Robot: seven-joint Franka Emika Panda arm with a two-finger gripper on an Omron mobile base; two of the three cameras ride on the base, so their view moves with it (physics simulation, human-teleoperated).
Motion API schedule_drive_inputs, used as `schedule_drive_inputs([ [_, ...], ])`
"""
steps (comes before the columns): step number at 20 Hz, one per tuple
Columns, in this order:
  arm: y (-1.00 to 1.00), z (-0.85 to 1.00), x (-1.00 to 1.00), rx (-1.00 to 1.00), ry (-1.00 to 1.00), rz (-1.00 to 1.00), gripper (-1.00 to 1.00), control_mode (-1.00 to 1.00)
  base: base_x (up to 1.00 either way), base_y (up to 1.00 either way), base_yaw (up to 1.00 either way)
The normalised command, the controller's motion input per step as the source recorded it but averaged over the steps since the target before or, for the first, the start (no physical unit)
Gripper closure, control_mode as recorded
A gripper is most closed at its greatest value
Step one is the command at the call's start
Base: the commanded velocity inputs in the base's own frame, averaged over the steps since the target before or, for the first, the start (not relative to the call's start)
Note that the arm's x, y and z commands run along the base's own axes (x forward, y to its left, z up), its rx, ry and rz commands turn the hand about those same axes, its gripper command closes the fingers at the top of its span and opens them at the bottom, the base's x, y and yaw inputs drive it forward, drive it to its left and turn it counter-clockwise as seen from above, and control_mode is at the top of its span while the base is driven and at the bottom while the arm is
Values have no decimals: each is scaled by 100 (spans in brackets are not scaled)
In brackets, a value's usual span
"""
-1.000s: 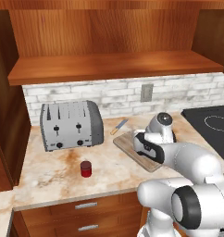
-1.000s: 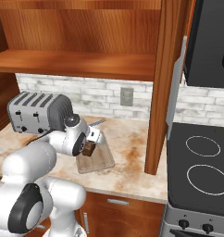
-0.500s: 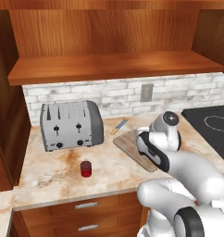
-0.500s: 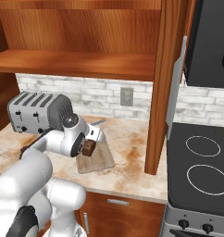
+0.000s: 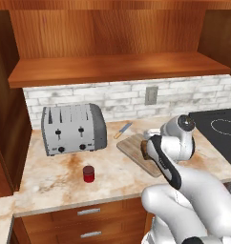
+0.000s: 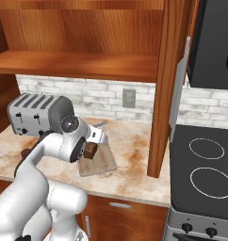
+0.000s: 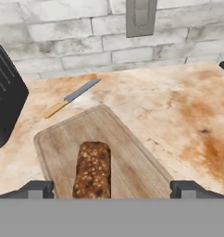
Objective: Pick the bread, place it on the cutting board, pick the jam, place it on the counter, and close the cabinet.
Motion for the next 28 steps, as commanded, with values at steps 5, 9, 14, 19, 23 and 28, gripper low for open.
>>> schedule_drive_inputs([
  [5,-10,26,-27,0,-3,1,-100,-100,0,0,0],
  [9,-10,27,-28,0,-4,1,-100,-100,0,0,0],
  [14,-9,26,-25,0,-5,0,-100,-100,0,0,0],
  [19,-6,22,-22,0,-5,0,-100,-100,0,0,0],
  [23,-7,23,-20,0,-7,0,-100,-100,0,0,0],
  [28,-7,25,-18,0,-11,0,-100,-100,0,0,0],
])
